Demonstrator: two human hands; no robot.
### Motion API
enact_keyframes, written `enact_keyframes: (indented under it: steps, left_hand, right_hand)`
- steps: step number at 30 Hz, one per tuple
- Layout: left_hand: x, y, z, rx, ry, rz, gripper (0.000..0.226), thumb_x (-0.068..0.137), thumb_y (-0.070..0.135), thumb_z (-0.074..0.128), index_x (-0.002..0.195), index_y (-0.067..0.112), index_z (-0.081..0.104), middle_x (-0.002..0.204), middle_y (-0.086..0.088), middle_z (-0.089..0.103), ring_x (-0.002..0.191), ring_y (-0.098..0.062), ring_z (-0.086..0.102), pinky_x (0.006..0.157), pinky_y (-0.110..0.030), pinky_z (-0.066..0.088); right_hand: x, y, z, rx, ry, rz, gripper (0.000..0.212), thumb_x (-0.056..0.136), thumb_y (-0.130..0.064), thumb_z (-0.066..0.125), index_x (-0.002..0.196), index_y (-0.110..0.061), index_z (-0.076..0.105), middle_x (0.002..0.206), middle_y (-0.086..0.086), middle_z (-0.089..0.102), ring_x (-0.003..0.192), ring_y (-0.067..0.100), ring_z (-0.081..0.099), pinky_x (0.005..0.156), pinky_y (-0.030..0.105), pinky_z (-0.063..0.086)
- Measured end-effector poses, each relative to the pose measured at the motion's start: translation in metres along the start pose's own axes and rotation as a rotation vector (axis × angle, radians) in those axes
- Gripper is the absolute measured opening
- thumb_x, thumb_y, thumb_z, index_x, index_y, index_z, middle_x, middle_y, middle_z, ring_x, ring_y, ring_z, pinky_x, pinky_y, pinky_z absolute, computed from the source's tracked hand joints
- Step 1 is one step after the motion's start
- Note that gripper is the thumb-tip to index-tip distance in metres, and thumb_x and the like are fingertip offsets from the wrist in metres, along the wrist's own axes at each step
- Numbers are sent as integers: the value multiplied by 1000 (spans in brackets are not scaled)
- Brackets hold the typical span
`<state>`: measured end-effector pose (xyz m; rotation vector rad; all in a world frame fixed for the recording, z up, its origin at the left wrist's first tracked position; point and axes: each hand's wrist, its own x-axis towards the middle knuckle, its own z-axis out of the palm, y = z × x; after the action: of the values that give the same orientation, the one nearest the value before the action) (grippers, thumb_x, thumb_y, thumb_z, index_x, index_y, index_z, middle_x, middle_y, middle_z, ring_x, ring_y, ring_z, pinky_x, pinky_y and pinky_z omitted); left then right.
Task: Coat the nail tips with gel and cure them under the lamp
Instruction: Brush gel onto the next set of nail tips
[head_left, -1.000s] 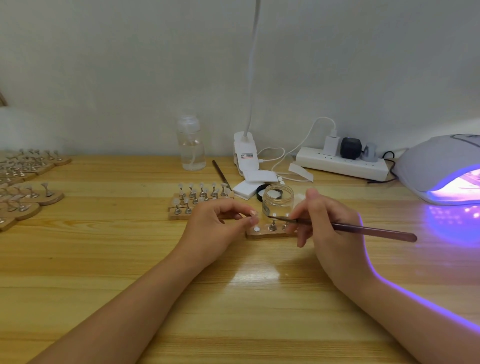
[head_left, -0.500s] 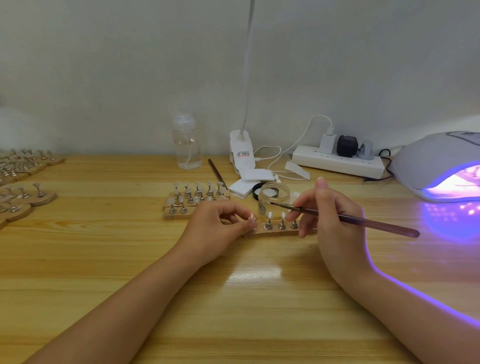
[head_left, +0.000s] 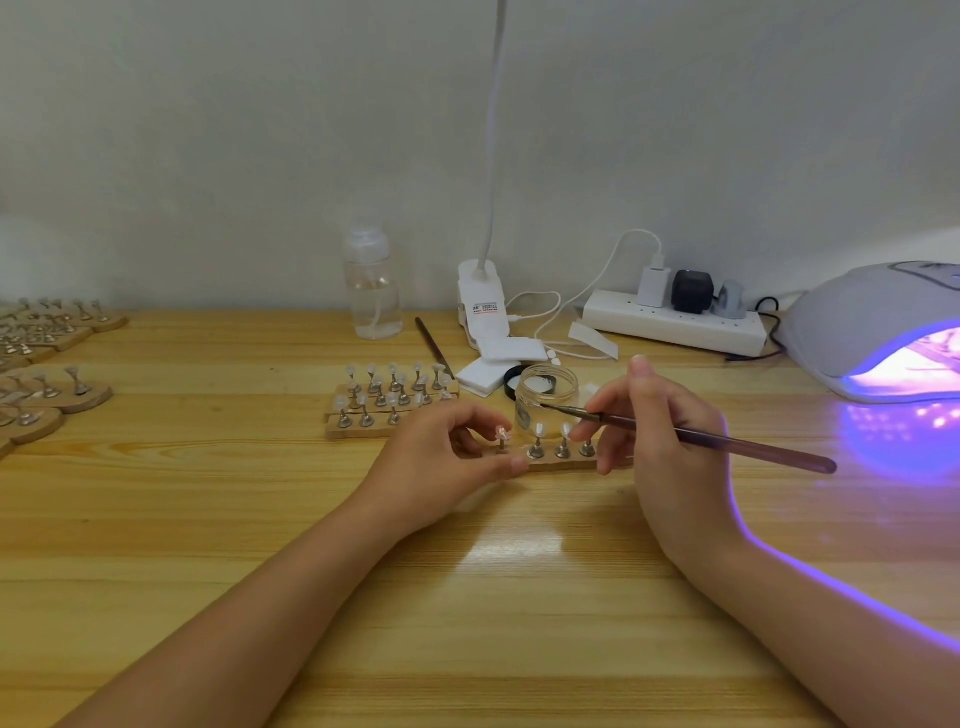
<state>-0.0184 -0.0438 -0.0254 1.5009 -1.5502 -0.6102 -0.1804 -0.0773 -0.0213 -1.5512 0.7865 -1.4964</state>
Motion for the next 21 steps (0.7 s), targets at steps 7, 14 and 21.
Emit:
enact_keyframes:
  steps: [7,14,21]
  left_hand:
    - [1,-2,-2,78,-36,51,31,68,20,78,85,38,59,83,16,60,76,7,53,69,-4,42]
    - [5,1,-13,148,-165,26,25,74,22,74,88,37,60,93,11,60,87,0,54,71,-7,42]
    - [6,7,-21,168,-248,-1,27,74,21,74,85,41,59,92,12,58,83,6,53,66,2,37]
  right_hand:
    - [1,-1,-1,18,19,16,42,83,-42,39,64,-13,60,57,7,65,37,10,48,41,17,41]
    - [-1,-2,-2,57,41,-4,41,85,-39,39,64,-11,60,56,8,64,37,11,47,40,17,39]
    - [1,0,-5,74,72,-22,39,95,-28,41,63,-17,60,57,7,64,37,12,48,38,18,38]
